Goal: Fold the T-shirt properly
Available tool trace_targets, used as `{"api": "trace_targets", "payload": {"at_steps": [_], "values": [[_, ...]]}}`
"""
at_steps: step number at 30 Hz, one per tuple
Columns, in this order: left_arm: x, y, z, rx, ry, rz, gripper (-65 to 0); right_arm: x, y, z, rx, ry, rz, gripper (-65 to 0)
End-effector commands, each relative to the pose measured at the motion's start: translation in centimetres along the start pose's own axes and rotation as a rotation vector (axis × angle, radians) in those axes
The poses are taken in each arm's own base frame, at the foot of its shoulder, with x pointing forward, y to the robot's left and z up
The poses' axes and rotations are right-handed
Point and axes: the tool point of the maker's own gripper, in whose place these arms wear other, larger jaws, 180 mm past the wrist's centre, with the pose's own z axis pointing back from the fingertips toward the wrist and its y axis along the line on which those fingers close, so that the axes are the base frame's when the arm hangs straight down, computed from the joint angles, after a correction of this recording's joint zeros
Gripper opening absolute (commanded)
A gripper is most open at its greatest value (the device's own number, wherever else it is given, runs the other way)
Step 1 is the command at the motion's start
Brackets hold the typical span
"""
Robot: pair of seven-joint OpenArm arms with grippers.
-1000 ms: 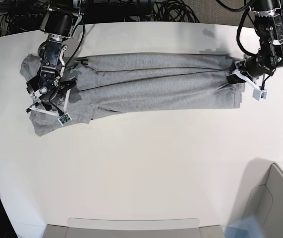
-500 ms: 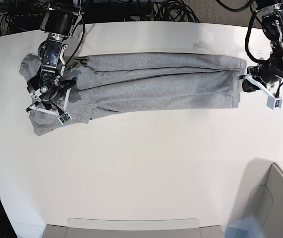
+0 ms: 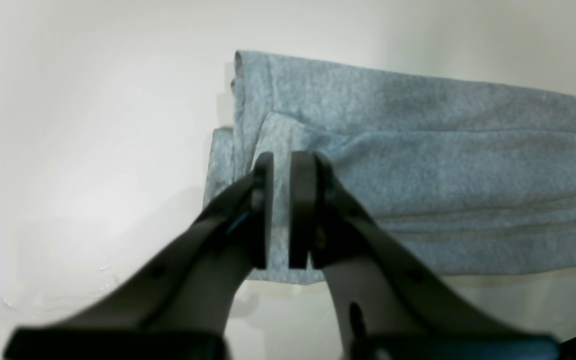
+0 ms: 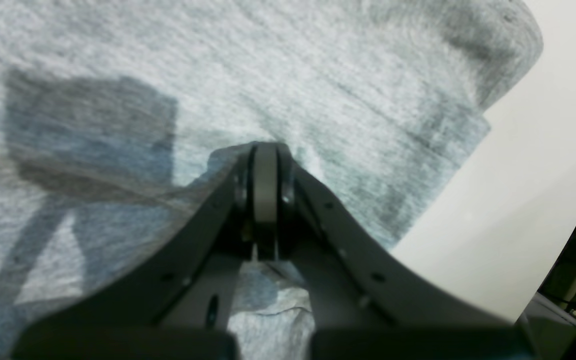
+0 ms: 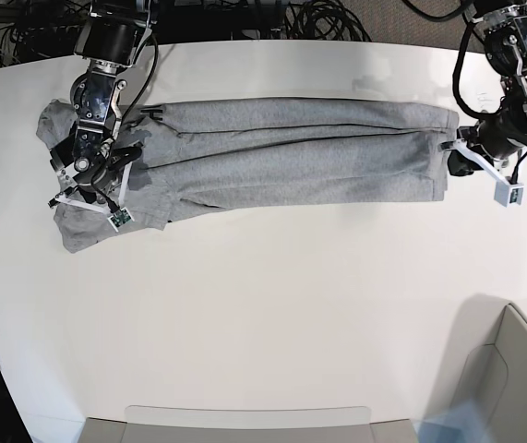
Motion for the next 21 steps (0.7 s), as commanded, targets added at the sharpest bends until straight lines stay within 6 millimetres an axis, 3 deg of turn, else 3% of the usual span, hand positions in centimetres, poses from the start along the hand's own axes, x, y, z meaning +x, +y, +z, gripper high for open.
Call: {"api": "trace_targets", "payload": {"at_steps": [1, 4, 8, 21], "values": [[1.10, 0.04, 0.49, 0.003, -0.027, -0.020, -48.4, -0.63, -0.56, 0.22, -0.013, 0.032, 0.019, -65.0], [1.04, 0.07, 0.47, 0.003, -0.024, -0.019, -43.0, -0.63, -0.56, 0.22, -0.013, 0.032, 0.019, -65.0], [0.85, 0.35, 0.54, 0.011, -0.018, 0.001, -29.3, -0.58, -0.62, 0.28, -0.015, 0.030, 0.019, -65.0], [1.10, 0.66, 0.88, 0.017, -0.030, 0.002, -28.7, -0.75, -0.69, 0.28, -0.016, 0.033, 0.017, -65.0]]}}
